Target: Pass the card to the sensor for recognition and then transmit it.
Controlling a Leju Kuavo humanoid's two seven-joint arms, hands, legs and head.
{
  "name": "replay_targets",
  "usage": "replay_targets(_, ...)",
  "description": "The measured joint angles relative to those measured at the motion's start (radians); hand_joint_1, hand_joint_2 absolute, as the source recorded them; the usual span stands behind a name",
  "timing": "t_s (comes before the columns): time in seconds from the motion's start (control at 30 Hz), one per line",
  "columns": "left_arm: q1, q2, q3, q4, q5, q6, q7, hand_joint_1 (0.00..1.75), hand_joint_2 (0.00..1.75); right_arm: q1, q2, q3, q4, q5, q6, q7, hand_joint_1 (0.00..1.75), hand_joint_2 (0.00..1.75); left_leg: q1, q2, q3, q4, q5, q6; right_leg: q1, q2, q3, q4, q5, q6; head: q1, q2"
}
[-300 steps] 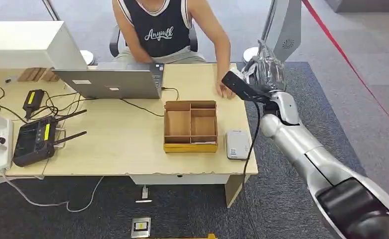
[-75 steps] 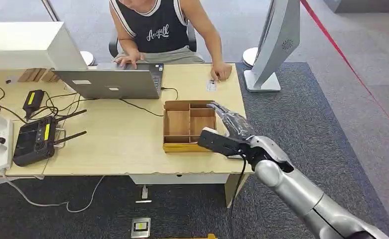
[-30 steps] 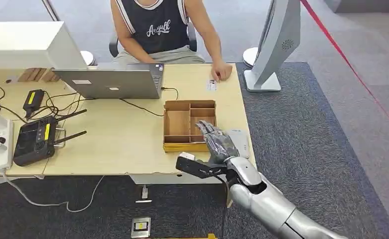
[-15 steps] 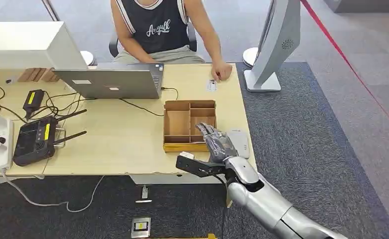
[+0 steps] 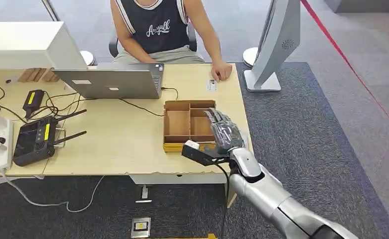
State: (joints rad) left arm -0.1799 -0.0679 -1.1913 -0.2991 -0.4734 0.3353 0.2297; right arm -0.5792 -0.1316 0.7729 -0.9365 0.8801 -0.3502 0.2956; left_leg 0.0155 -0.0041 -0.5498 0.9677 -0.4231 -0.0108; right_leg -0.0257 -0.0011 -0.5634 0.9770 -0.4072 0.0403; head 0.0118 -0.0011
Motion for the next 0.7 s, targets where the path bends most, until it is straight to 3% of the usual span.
replay_targets(0.37,-0.001,-0.010,0.003,0.000,-0.024,-0.015,-0.010,0.00,0.00,-0.077,0.067,-0.005,0.195,0.074,-0.111,-0.013,0.00,1.75,0.000,0.000,0.000,0.000,0.000,0.000,0.000,0.000,0.000,0.000,0.000,0.000,0.000,0.000)
replay_targets(0.7,-0.008,-0.016,0.009,0.000,-0.053,-0.039,-0.016,0.00,0.00,-0.092,0.088,-0.015,0.278,0.050,-0.104,-0.030,0.00,1.75,0.000,0.000,0.000,0.000,0.000,0.000,0.000,0.000,0.000,0.000,0.000,0.000,0.000,0.000)
